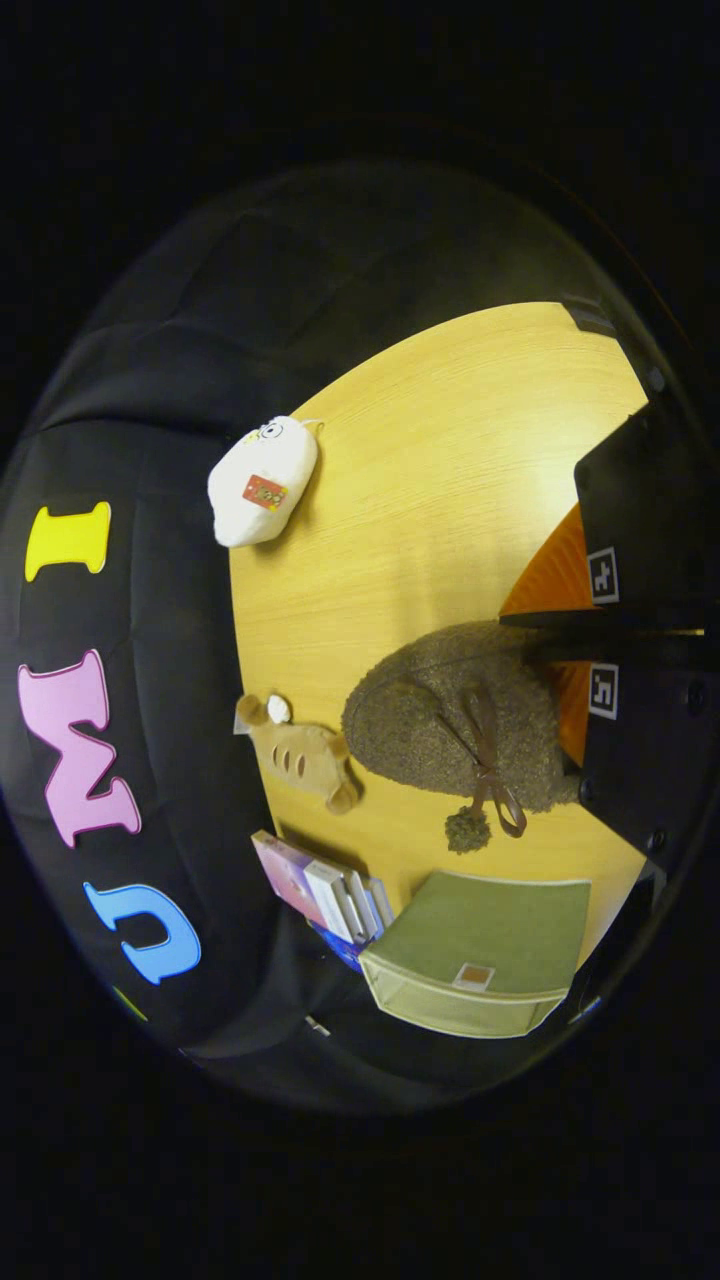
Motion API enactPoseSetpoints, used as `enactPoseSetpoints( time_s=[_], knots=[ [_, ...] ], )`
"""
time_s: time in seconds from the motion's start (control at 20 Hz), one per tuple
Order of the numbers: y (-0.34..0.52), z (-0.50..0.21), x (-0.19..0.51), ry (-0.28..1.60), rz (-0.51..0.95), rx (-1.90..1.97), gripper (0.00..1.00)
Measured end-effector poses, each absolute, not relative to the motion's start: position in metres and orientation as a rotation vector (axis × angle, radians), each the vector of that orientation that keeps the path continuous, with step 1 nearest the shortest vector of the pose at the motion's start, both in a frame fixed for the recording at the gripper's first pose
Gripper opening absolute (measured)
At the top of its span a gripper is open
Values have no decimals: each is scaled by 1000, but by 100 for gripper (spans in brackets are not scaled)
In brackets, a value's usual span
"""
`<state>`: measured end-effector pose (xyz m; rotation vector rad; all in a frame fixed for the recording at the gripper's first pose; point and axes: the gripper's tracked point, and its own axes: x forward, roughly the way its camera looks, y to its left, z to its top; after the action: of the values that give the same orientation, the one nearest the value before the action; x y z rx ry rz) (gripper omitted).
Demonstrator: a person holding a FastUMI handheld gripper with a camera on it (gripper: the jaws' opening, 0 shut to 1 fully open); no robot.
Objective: Open the storage box then place both shoes into the box .Put the left shoe in first, then the right shoe, with the right side of both shoes facing outward in a uniform manner.
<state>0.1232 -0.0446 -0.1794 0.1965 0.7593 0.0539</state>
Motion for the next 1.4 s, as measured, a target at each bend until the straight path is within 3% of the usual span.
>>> enactPoseSetpoints(
  time_s=[0.6,0.95,1.4],
  knots=[
    [133,-43,106,662,185,345,7],
    [248,-63,103,758,272,340,7],
    [291,-120,127,834,171,317,8]
  ],
)
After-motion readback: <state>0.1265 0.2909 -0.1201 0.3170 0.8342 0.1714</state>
